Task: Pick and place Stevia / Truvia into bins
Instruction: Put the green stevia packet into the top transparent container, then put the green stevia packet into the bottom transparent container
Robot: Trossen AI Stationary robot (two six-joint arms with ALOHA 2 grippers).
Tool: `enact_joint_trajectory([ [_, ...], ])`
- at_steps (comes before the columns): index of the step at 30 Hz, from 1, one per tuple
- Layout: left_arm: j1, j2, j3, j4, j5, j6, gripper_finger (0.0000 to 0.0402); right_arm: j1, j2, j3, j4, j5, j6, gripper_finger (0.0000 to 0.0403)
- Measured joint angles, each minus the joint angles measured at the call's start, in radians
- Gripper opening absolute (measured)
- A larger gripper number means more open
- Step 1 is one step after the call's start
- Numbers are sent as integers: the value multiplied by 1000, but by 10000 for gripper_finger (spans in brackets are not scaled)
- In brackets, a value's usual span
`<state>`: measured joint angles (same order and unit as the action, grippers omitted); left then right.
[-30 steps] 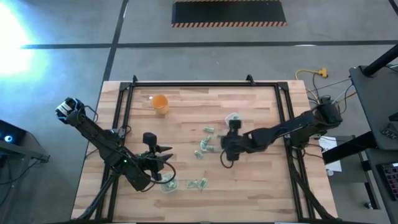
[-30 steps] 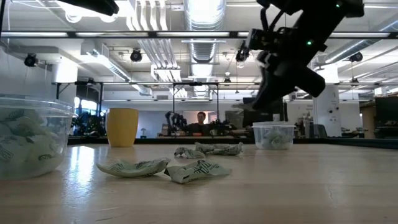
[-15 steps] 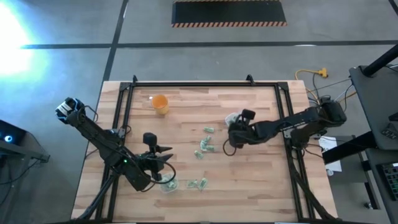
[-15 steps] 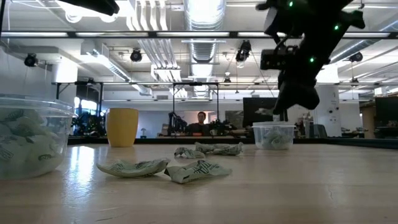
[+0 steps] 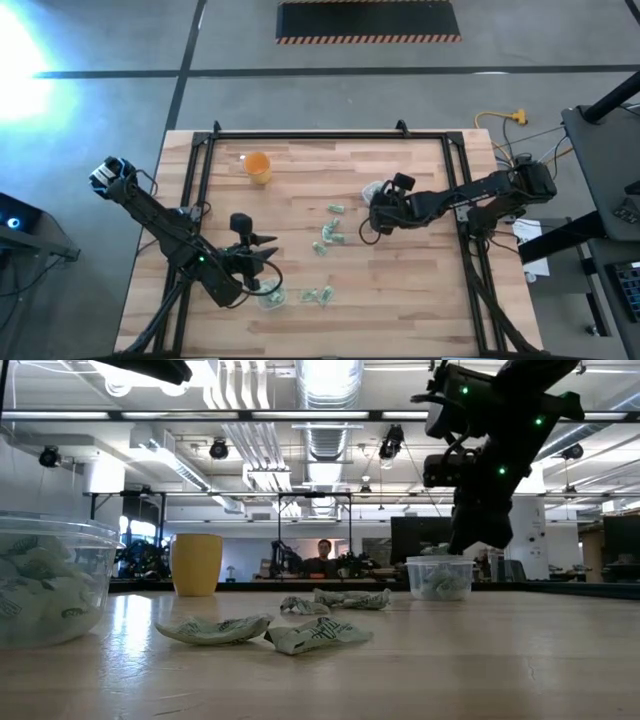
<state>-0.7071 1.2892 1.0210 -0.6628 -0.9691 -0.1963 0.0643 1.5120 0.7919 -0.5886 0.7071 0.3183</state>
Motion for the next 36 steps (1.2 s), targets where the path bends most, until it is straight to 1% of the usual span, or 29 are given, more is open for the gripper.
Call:
enact_joint_trajectory([
  [9,1,0,-4,1,5,-1,111,1,-6,1,-4,3,-19,111],
  [11,7,0,-12,5,45,-2,111,4,-21,10,-7,3,-26,121],
  [13,24,0,-20,6,117,-2,111,11,-42,23,-4,3,-28,127],
  [16,58,0,-41,55,200,25,111,38,-86,34,-3,3,-29,129],
  [18,88,0,-66,131,259,95,111,68,-119,35,1,3,-30,128],
  [21,145,0,-102,249,380,215,111,122,-166,35,3,3,-30,124],
  [24,210,0,-120,331,481,261,111,183,-202,35,9,3,-42,119],
  [26,250,0,-132,346,521,263,111,223,-220,34,23,3,-63,116],
  [29,302,2,-152,357,543,264,111,275,-236,32,71,0,-120,111],
  [32,352,31,-162,370,554,274,111,319,-241,32,129,0,-187,106],
  [36,413,104,-159,413,619,324,111,360,-241,33,192,-1,-259,100],
])
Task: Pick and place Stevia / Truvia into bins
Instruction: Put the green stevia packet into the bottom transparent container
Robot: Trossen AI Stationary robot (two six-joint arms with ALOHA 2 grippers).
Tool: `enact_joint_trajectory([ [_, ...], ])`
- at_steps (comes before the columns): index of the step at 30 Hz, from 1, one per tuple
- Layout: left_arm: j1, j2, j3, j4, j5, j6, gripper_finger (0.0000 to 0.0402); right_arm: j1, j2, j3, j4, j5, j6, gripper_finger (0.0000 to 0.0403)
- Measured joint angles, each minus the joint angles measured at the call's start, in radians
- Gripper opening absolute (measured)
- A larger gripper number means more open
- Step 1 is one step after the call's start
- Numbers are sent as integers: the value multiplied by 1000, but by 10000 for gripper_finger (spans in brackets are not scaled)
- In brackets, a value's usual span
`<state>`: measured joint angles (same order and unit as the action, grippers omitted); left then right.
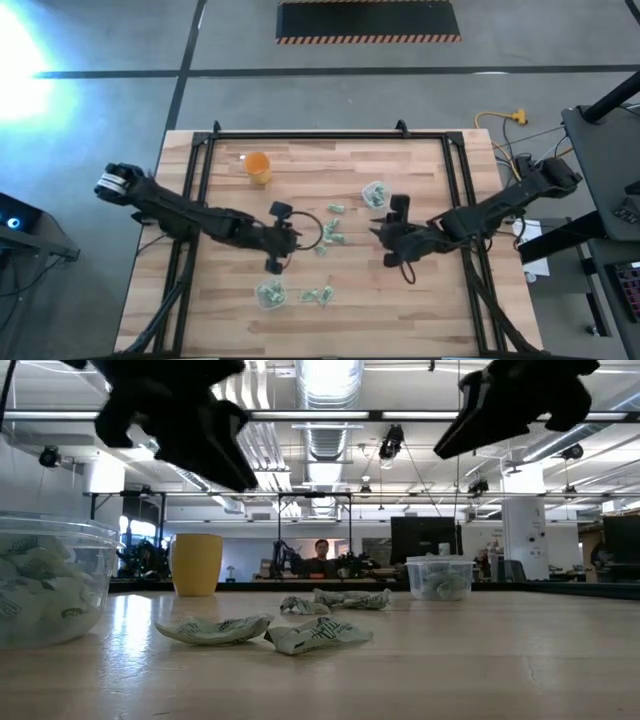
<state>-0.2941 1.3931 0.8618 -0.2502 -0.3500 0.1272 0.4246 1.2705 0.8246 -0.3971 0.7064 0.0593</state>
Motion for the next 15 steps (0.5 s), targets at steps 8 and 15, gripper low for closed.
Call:
enact_joint_trajectory([
  [8,109,189,72,42,154,68,111,23,-1,1,22,0,-27,88],
  [15,181,336,130,41,263,89,111,23,-1,1,21,-1,-21,84],
])
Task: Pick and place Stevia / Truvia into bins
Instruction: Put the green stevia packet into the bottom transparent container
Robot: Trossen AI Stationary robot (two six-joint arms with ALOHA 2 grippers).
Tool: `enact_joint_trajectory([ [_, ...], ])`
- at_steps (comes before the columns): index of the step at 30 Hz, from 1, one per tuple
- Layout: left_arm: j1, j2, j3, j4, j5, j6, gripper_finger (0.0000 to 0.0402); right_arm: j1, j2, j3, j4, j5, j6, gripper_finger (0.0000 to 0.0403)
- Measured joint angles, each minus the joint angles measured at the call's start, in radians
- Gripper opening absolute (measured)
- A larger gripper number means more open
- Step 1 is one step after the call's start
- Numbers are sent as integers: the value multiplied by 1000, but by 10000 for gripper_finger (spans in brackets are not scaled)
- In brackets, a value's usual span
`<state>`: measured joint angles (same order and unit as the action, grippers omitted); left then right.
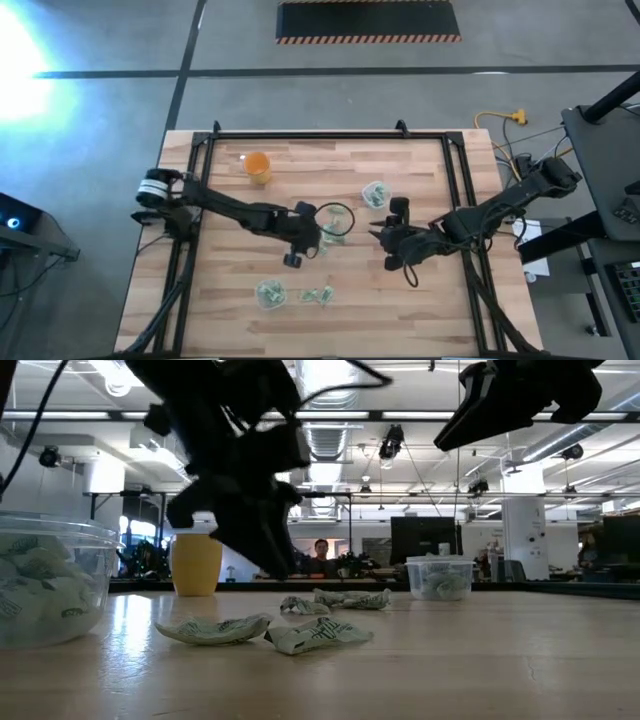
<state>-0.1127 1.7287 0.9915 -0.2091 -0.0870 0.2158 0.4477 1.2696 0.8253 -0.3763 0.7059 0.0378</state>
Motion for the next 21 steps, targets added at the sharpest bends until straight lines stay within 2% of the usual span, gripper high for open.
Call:
enact_joint_trajectory([
  [6,38,68,23,-8,62,1,111,0,0,0,-1,0,1,89],
  [15,48,85,31,-8,161,0,111,0,0,-1,-2,-1,7,78],
  [21,47,79,31,-10,167,-2,111,0,0,-1,-9,-2,12,72],
])
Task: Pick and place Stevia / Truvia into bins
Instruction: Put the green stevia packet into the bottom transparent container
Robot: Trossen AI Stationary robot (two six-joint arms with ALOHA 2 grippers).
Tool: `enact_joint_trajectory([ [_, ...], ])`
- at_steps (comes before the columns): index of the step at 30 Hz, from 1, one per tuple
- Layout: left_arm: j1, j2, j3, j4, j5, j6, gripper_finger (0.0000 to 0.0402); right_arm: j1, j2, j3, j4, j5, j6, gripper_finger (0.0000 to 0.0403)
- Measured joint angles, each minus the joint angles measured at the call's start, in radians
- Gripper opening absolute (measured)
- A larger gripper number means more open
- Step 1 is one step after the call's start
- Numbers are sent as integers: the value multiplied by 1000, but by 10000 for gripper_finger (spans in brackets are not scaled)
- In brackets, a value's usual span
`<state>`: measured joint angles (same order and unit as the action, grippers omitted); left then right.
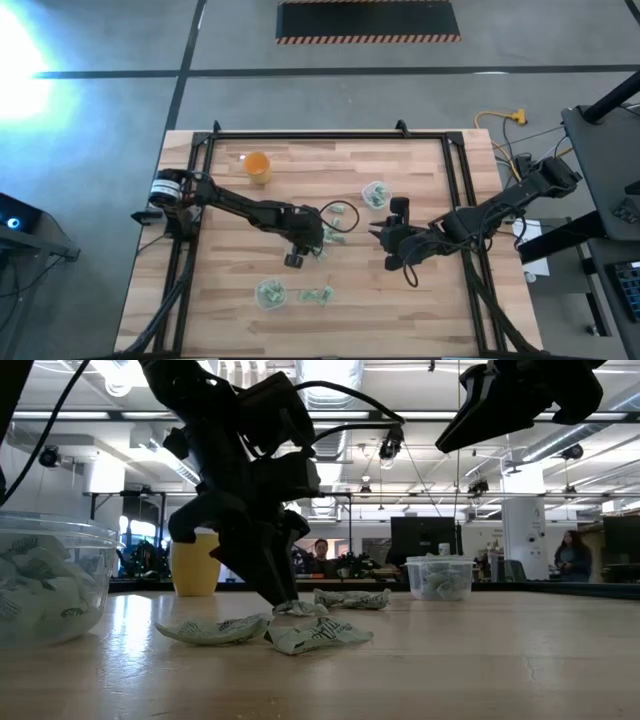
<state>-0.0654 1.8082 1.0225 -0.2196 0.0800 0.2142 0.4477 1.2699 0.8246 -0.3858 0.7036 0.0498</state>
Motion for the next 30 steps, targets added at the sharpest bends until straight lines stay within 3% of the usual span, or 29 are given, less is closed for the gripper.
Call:
enact_joint_trajectory([
  [22,20,-24,-1,0,-13,-50,111,0,1,-11,1,-5,3,69],
  [30,18,-27,-10,-8,70,-20,111,0,1,-16,1,-5,9,77],
])
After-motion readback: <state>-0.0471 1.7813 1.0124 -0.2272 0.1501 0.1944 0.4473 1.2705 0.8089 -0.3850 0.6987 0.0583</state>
